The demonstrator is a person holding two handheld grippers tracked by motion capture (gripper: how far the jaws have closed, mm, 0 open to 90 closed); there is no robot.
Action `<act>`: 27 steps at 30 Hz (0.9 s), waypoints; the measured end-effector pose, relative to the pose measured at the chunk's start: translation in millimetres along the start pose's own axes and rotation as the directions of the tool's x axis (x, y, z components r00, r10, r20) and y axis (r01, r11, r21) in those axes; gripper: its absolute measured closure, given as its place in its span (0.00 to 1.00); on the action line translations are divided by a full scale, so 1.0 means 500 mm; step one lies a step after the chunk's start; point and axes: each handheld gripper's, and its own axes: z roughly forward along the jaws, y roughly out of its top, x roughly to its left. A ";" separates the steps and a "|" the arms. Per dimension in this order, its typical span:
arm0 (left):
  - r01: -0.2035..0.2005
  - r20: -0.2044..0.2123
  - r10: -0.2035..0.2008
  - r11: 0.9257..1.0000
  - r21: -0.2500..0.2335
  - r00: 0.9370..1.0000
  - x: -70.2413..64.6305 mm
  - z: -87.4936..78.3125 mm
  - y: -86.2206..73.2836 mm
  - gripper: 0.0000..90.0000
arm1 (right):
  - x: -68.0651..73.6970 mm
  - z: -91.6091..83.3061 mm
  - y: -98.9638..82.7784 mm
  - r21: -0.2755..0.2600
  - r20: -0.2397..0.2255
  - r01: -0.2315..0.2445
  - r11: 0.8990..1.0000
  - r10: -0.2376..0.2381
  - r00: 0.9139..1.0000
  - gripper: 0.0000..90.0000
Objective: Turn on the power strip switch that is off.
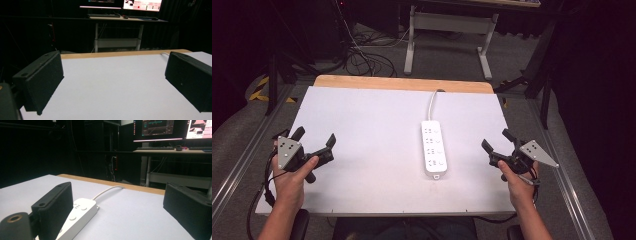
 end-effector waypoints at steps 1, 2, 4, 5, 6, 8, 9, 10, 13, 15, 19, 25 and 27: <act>0.000 0.000 0.000 1.000 0.000 1.000 0.000 0.000 0.000 0.02 | 0.000 0.000 0.000 -0.003 0.001 -0.001 1.000 0.001 1.000 0.10; 0.001 0.000 -0.001 1.000 -0.001 1.000 0.000 0.000 0.000 0.02 | 0.001 0.000 0.000 -0.004 0.001 -0.002 1.000 0.002 1.000 0.10; 0.000 0.000 0.000 1.000 0.000 1.000 0.001 0.000 0.000 0.03 | 0.001 0.001 0.000 -0.002 0.001 -0.003 1.000 0.003 1.000 0.10; 0.001 0.001 -0.001 1.000 0.002 1.000 0.001 0.000 0.000 0.03 | 0.001 0.001 0.000 -0.001 0.001 -0.002 1.000 0.002 1.000 0.10; 0.001 0.001 -0.001 1.000 0.001 1.000 0.001 0.000 0.000 0.03 | 0.000 0.000 0.000 0.000 0.002 0.001 1.000 -0.001 1.000 0.10; 0.001 0.001 -0.001 1.000 0.000 1.000 0.000 0.001 0.000 0.03 | 0.000 0.000 0.000 -0.001 0.004 -0.001 1.000 0.001 1.000 0.10; 0.002 0.002 -0.002 1.000 0.000 1.000 0.000 0.001 0.000 0.03 | 0.000 0.000 0.000 -0.002 0.003 0.002 1.000 -0.002 1.000 0.11; 0.000 0.000 0.000 1.000 -0.001 1.000 0.000 0.001 0.000 0.03 | 0.001 -0.001 0.001 -0.004 0.001 -0.002 1.000 0.002 1.000 0.14; 0.000 0.001 0.000 1.000 0.001 1.000 0.000 0.001 0.000 0.03 | 0.001 -0.004 0.004 -0.024 0.003 0.012 1.000 -0.012 1.000 0.27; 0.000 0.003 0.000 1.000 0.003 1.000 0.000 0.001 0.000 0.03 | 0.001 -0.005 0.005 -0.029 0.009 0.013 0.999 -0.013 1.000 0.29; 0.000 0.002 -0.001 1.000 0.001 1.000 0.000 0.001 0.000 0.03 | -0.001 -0.007 0.008 -0.037 0.021 0.005 0.999 -0.004 1.000 0.39; 0.000 0.004 0.000 1.000 0.002 1.000 -0.001 0.001 0.000 0.03 | 0.001 -0.009 0.010 -0.037 -0.001 0.021 0.999 -0.021 1.000 0.57; 0.000 0.004 0.000 1.000 0.002 1.000 -0.001 0.002 0.000 0.03 | 0.001 -0.010 0.010 -0.036 -0.003 0.024 0.999 -0.024 1.000 0.59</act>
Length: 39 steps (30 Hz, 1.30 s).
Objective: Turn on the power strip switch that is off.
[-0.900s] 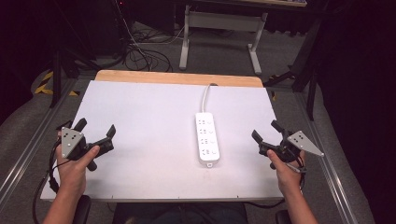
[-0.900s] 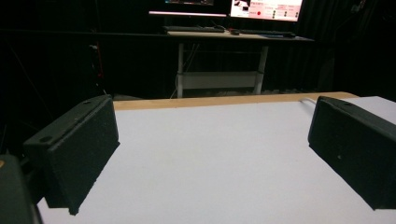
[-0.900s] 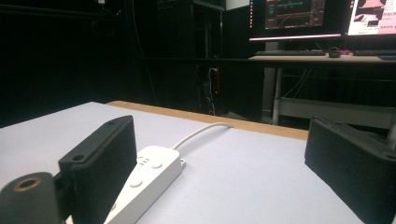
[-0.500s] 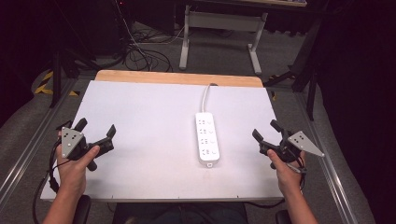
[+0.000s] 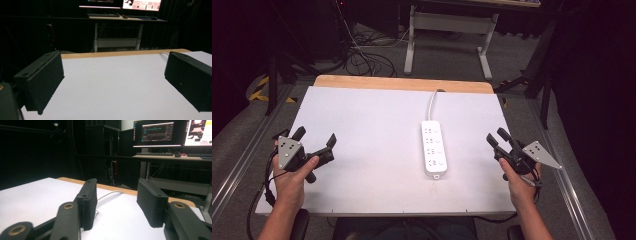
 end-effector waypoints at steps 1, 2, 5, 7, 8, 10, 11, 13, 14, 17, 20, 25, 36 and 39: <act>0.000 0.000 0.000 1.000 0.000 1.000 0.000 0.000 0.000 0.03 | 0.000 0.000 0.000 -0.001 -0.005 0.000 1.000 0.000 1.000 0.62; 0.000 0.000 0.000 1.000 0.000 1.000 0.000 0.000 0.000 0.03 | 0.000 -0.001 0.001 -0.004 -0.013 0.007 1.000 -0.007 1.000 0.70; 0.000 0.000 0.000 1.000 0.000 1.000 0.000 0.000 0.000 0.03 | 0.001 -0.003 0.001 -0.006 -0.021 0.008 1.000 -0.008 1.000 0.79; 0.000 0.001 0.000 1.000 0.000 1.000 0.000 0.000 0.000 0.03 | 0.001 -0.005 0.002 -0.008 -0.029 0.031 0.999 -0.031 0.999 0.91; 0.001 0.001 -0.001 1.000 0.000 1.000 0.000 0.000 0.000 0.03 | 0.001 -0.005 0.002 -0.008 -0.029 0.031 0.999 -0.031 0.999 0.91; 0.000 0.000 0.000 1.000 0.000 1.000 0.000 0.000 0.000 0.03 | 0.002 -0.007 0.002 -0.006 -0.035 0.042 0.999 -0.042 0.999 0.99; 0.001 0.000 -0.001 1.000 0.000 1.000 0.000 0.000 0.000 0.03 | 0.002 -0.007 0.002 -0.006 -0.035 0.042 0.999 -0.042 0.999 0.99; 0.000 0.001 0.000 1.000 0.000 1.000 0.000 0.000 0.000 0.03 | 0.002 -0.008 0.003 -0.006 -0.043 0.041 0.999 -0.041 0.998 1.00; 0.000 0.001 0.000 1.000 0.000 1.000 0.000 0.000 0.000 0.03 | 0.002 -0.008 0.003 0.002 -0.046 0.038 0.999 -0.038 0.998 1.00; 0.000 0.001 0.000 1.000 0.000 1.000 0.000 0.001 0.000 0.03 | 0.003 -0.007 0.004 0.016 -0.053 0.045 0.999 -0.044 0.998 1.00; 0.000 0.002 0.000 1.000 0.000 1.000 0.000 0.000 0.000 0.03 | 0.004 -0.007 0.006 0.027 -0.064 0.052 0.998 -0.050 0.997 1.00; -0.001 0.003 0.001 1.000 0.001 1.000 0.000 0.001 0.000 0.03 | 0.004 -0.006 0.011 0.034 -0.076 0.051 0.998 -0.049 0.996 1.00; -0.005 0.003 0.005 1.000 0.004 1.000 -0.001 0.002 -0.001 0.03 | 0.001 0.008 0.043 0.058 -0.112 0.047 0.997 -0.040 0.993 1.00; -0.006 0.004 0.006 1.000 0.004 1.000 -0.001 0.002 -0.001 0.03 | 0.002 0.020 0.054 0.065 -0.126 0.039 0.997 -0.030 0.992 1.00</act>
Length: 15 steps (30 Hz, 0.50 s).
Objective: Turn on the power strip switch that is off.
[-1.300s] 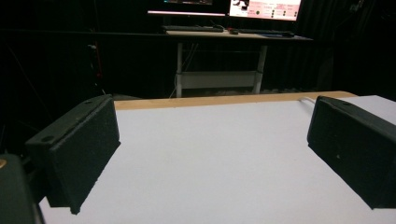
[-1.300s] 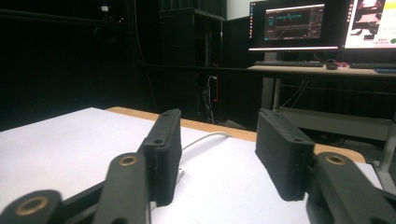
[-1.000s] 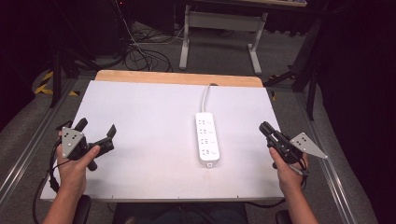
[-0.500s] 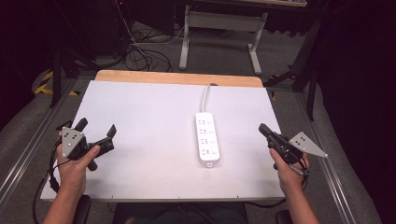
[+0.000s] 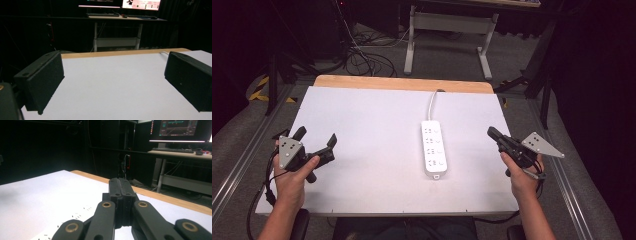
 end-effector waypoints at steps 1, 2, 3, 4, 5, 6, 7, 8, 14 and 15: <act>0.000 0.000 0.000 1.000 0.000 1.000 0.000 0.000 0.000 0.03 | 0.001 0.003 0.004 0.006 0.001 0.003 1.000 -0.003 1.000 1.00; 0.000 0.000 0.000 1.000 0.001 1.000 0.000 0.000 0.000 0.03 | 0.003 0.007 0.008 0.011 -0.003 0.006 1.000 -0.006 1.000 1.00; 0.001 0.000 -0.001 1.000 0.001 1.000 0.000 0.000 0.000 0.03 | 0.009 0.014 0.015 0.021 -0.016 0.018 1.000 -0.018 1.000 1.00; 0.001 0.000 -0.001 1.000 0.002 1.000 0.000 0.001 0.000 0.03 | 0.009 0.014 0.015 0.021 -0.016 0.018 1.000 -0.018 1.000 1.00; 0.000 0.001 0.000 1.000 0.002 1.000 0.000 0.001 0.000 0.03 | 0.012 0.018 0.017 0.029 -0.024 0.020 0.999 -0.020 1.000 1.00; 0.000 0.001 0.000 1.000 0.003 1.000 0.000 0.001 -0.001 0.03 | 0.014 0.022 0.020 0.037 -0.033 0.027 0.999 -0.026 0.999 1.00; -0.001 0.002 0.001 1.000 0.003 1.000 0.000 0.001 -0.001 0.03 | 0.019 0.030 0.023 0.062 -0.045 0.032 0.998 -0.030 0.999 1.00; -0.001 0.004 0.001 1.000 0.005 1.000 -0.001 0.001 -0.001 0.03 | 0.019 0.030 0.023 0.062 -0.045 0.032 0.998 -0.030 0.999 1.00; -0.004 0.002 0.004 1.000 0.006 1.000 -0.001 0.002 -0.001 0.04 | 0.030 0.049 0.029 0.145 -0.089 0.030 0.989 -0.018 0.996 1.00; -0.004 0.003 0.004 1.000 0.007 1.000 -0.001 0.002 -0.001 0.04 | 0.030 0.049 0.029 0.145 -0.089 0.030 0.989 -0.018 0.996 1.00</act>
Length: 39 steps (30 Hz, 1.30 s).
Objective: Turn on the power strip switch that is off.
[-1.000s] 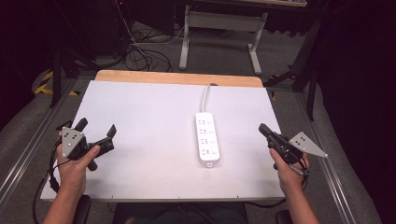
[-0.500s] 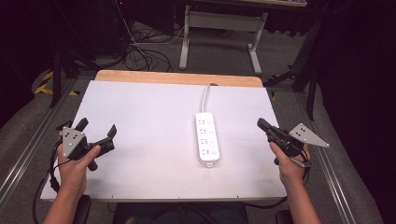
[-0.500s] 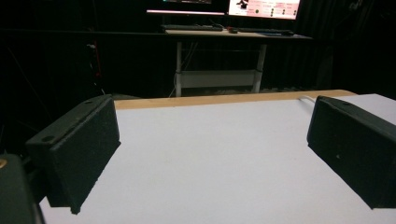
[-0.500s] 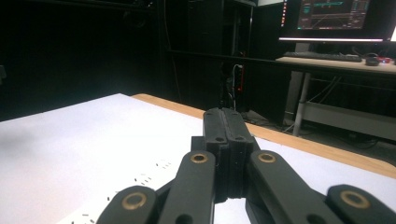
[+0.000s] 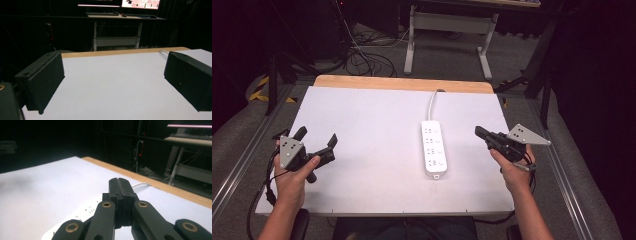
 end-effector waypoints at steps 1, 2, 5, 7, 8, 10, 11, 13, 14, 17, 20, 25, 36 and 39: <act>-0.001 0.000 0.001 1.000 0.000 1.000 0.000 0.000 0.000 0.04 | 0.001 0.001 0.000 0.008 -0.008 0.001 1.000 -0.001 1.000 1.00; -0.001 0.001 0.001 1.000 0.001 1.000 0.000 0.000 0.000 0.04 | 0.002 0.002 0.001 0.014 -0.010 0.000 1.000 0.000 1.000 1.00; -0.002 0.001 0.002 1.000 0.000 1.000 -0.001 0.000 0.000 0.04 | 0.001 0.005 0.005 0.030 -0.021 -0.011 1.000 0.011 1.000 1.00; -0.002 0.001 0.002 1.000 0.001 1.000 -0.001 0.000 0.000 0.04 | 0.000 0.010 0.009 0.038 -0.028 -0.015 0.999 0.016 0.999 1.00; -0.002 0.001 0.002 1.000 0.001 1.000 -0.001 0.000 0.000 0.04 | 0.000 0.010 0.009 0.038 -0.028 -0.015 0.999 0.016 0.999 1.00; -0.002 0.000 0.002 1.000 0.001 1.000 -0.001 0.000 0.000 0.04 | 0.002 0.018 0.013 0.044 -0.043 -0.017 0.999 0.019 0.999 1.00; -0.002 0.000 0.002 1.000 0.002 1.000 0.000 0.000 0.000 0.04 | 0.003 0.023 0.016 0.052 -0.045 -0.011 0.999 0.014 0.999 1.00; -0.002 0.001 0.002 1.000 0.002 1.000 0.000 0.000 0.000 0.04 | 0.010 0.040 0.020 0.074 -0.068 -0.003 0.997 0.008 0.998 1.00; -0.003 0.001 0.003 1.000 0.002 1.000 0.000 0.000 0.000 0.04 | 0.010 0.040 0.020 0.074 -0.068 -0.003 0.997 0.008 0.998 1.00; -0.002 0.001 0.002 1.000 0.002 1.000 0.000 0.000 0.000 0.04 | 0.021 0.061 0.023 0.120 -0.090 0.018 0.993 -0.007 0.996 1.00; -0.001 0.001 0.001 1.000 0.002 1.000 0.000 0.000 0.000 0.04 | 0.027 0.070 0.023 0.145 -0.102 0.033 0.989 -0.018 0.995 1.00; -0.003 0.003 0.003 1.000 0.004 1.000 -0.001 0.001 -0.001 0.04 | 0.037 0.087 0.021 0.197 -0.129 0.057 0.979 -0.032 0.991 1.00; -0.001 0.001 0.001 1.000 0.004 1.000 0.002 -0.001 -0.001 0.04 | 0.058 0.151 0.011 0.297 -0.178 0.103 0.949 -0.051 0.983 1.00; -0.001 0.003 0.001 1.000 0.005 1.000 0.002 -0.001 -0.001 0.04 | 0.060 0.158 0.011 0.306 -0.181 0.105 0.946 -0.050 0.982 1.00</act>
